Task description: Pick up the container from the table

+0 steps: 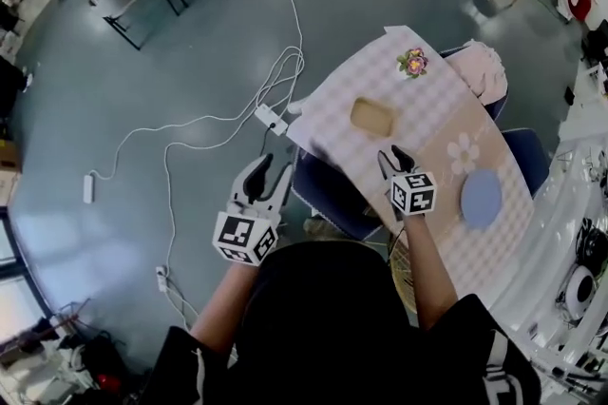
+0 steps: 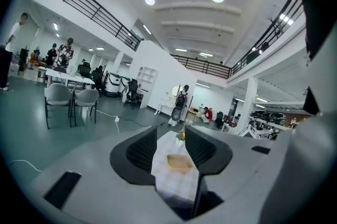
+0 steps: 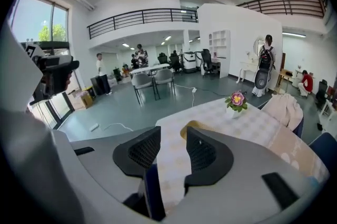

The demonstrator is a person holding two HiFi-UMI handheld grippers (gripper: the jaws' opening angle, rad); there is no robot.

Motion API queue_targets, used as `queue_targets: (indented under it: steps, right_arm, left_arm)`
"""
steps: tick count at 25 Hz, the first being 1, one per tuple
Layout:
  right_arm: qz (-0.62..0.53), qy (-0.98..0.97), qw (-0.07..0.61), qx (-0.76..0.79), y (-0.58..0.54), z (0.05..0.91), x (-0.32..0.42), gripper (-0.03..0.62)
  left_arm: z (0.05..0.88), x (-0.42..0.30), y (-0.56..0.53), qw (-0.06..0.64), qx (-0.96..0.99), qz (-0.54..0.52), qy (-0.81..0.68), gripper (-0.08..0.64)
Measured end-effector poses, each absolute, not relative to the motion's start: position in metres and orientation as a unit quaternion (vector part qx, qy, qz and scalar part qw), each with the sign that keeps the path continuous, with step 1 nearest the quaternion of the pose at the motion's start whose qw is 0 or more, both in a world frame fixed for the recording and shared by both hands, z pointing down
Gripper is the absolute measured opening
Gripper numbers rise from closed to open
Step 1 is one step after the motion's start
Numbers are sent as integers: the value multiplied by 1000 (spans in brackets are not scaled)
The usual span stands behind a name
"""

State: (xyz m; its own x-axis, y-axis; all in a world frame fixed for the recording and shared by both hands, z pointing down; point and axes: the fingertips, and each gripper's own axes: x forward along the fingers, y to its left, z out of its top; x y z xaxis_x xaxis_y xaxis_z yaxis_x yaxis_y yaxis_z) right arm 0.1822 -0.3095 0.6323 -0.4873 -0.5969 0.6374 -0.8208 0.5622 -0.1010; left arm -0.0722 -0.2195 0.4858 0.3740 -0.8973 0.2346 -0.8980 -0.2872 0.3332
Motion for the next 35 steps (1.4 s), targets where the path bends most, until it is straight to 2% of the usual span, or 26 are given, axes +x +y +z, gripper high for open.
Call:
queue_targets:
  steps: [16,24,29,35]
  right_arm:
    - [241,-834,386,312,-384,806,187,129]
    - [181,-821,468,272,-384,843,184,126]
    - [152,-815,485,278,-389,841,185,21]
    - [184,-818,446,313,-384,812,185,14]
  left_arm:
    - [521,1,-240,271,775,39,-570,152]
    - [536,-4,-230,293,751,55,-589,152]
    - [533,-10,-225,290,749,53,-594,152]
    - [524,-19,-223,282,757,41,-588,152]
